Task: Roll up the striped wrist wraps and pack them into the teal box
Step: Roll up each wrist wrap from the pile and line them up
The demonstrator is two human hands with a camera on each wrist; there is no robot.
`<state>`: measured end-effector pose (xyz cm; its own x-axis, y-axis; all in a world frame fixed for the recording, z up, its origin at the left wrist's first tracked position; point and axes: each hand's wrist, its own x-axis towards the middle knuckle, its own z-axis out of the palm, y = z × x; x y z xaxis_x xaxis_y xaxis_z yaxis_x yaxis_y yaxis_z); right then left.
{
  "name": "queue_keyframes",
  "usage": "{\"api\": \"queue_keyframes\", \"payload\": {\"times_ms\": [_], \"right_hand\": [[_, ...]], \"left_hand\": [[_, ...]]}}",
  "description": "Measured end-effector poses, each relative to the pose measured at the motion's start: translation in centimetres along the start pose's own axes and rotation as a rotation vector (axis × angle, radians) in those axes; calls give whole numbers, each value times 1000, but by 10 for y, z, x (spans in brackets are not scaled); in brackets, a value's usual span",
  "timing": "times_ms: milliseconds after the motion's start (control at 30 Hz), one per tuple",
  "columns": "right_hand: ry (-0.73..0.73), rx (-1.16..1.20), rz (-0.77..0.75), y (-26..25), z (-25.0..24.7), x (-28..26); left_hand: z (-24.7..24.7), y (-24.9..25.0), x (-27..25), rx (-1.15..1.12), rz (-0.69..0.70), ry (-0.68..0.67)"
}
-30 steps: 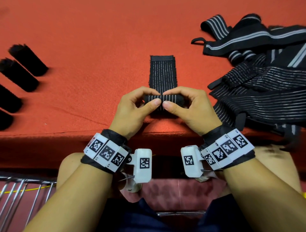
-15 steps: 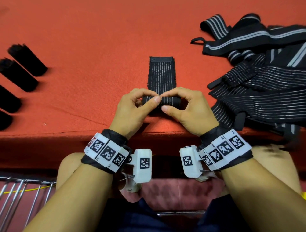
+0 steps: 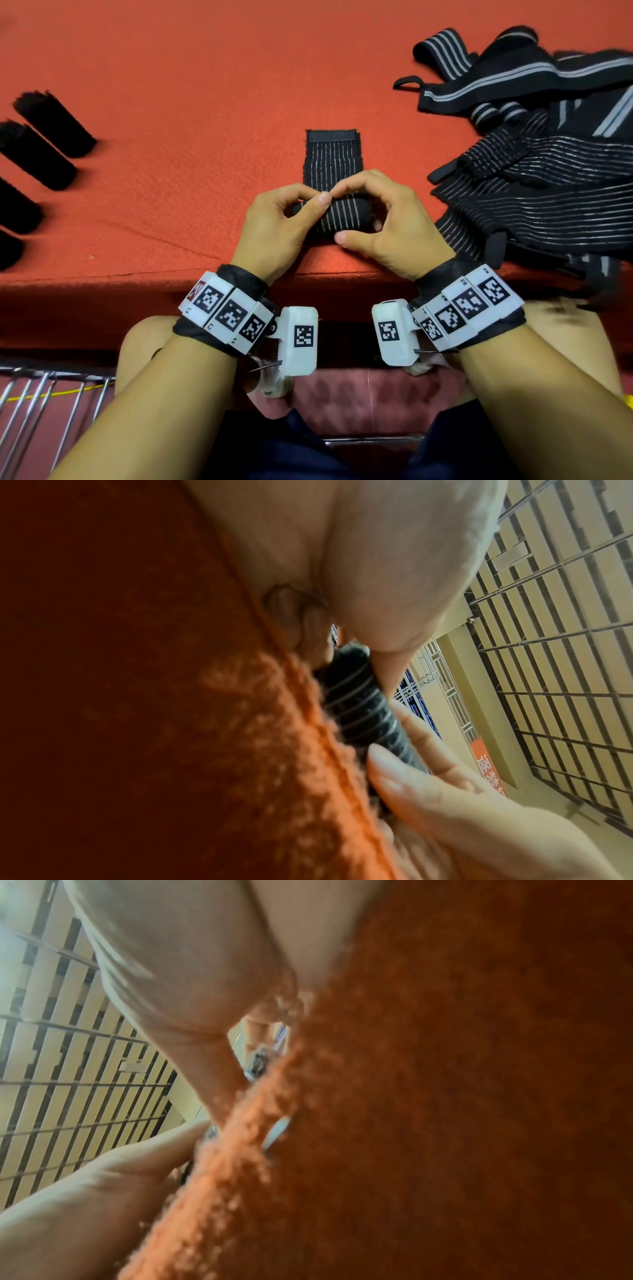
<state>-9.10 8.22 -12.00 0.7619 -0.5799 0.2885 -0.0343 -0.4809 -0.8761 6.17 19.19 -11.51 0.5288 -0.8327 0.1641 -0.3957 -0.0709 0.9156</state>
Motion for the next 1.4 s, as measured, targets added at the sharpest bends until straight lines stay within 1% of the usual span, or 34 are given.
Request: {"api": "queue_keyframes", "payload": {"times_ms": [133,233,333,400,500,633,700,800,967,1067,1167,1267,1333,1400], "right_hand": [[28,21,50,2,3,0],[88,-8,81,2,4,0],[130,-46,119,1,7,1],[132,-75,117,1,8,1],[127,-76,113,-1,7,2],[69,55,70,0,2,0],[35,7,18,0,1,-1],[5,-55,13,0,2,0],[55,-39,58,1,3,0],[76,-46,106,1,5,2],[100,-70,121,1,6,3],[113,-65,139,1,6,3],[111,-73,116,0,7,2],[126,-110,59,1,8,1]], "left_hand": [[0,0,0,35,-3,-7],[0,0,-3,2,-8,-25],[-1,-1,-4,-33,23,-27],[-3,-1,-4,-61,47,-38],[-3,-3,-3,-83,47,-41],[-1,-4,-1,-24,32,-33],[0,-4,-1,-1,23,-30],[1,-5,1,6,8,-17],[1,-4,0,-3,-6,-41],[0,-3,-3,-46,30,-56],[-3,-1,-5,-69,67,-100],[-4,-1,-5,-84,52,-147],[-4,-2,-4,-86,19,-137],[-2,-4,-3,-80,-6,-119]]}}
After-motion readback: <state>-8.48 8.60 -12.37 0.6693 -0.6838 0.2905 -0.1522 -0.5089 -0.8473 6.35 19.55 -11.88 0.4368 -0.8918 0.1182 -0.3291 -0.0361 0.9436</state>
